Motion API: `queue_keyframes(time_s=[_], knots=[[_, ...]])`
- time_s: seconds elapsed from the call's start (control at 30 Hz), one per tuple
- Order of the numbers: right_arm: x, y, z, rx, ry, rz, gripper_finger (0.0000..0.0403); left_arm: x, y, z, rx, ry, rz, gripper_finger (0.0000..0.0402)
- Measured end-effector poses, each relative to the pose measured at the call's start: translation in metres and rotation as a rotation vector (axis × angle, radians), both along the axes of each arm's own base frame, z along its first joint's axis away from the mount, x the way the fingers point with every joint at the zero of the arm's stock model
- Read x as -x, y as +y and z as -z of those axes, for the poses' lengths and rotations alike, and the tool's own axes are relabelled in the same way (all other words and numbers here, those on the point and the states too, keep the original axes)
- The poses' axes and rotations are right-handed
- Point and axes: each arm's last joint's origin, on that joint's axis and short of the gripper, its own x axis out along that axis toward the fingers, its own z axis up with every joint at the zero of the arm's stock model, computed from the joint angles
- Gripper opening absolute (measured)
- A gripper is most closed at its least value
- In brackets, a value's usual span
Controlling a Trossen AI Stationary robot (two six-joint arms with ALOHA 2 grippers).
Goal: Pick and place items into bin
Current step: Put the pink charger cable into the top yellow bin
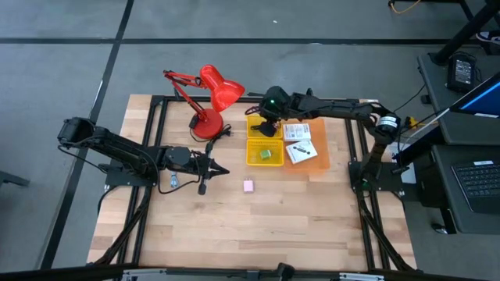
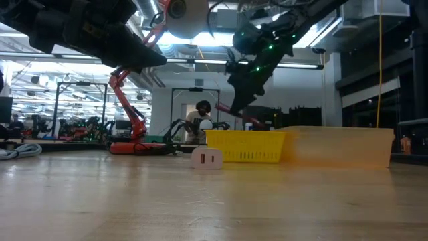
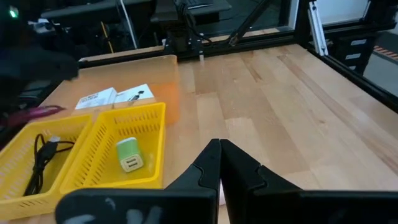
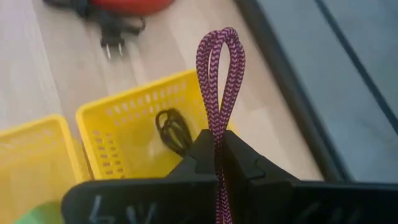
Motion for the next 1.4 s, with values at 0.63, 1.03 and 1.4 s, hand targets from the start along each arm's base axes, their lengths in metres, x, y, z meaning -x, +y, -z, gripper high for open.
queue_keyframes(time_s=[0.63,1.03,1.4], knots=[[-0.007,-0.001,0.016,-0.034,0.094,-0.023,0.0000,0.000,0.000,0.000,0.000,0.000,0.000,0.0004],[-0.011,-0.001,0.022,-0.052,0.075,0.005,0.0000,0.000,0.000,0.000,0.000,0.000,0.000,0.0003],[-0.016,-0.003,0.040,-0.068,0.106,0.007,0.0000,0.000,0.000,0.000,0.000,0.000,0.001,0.0002]])
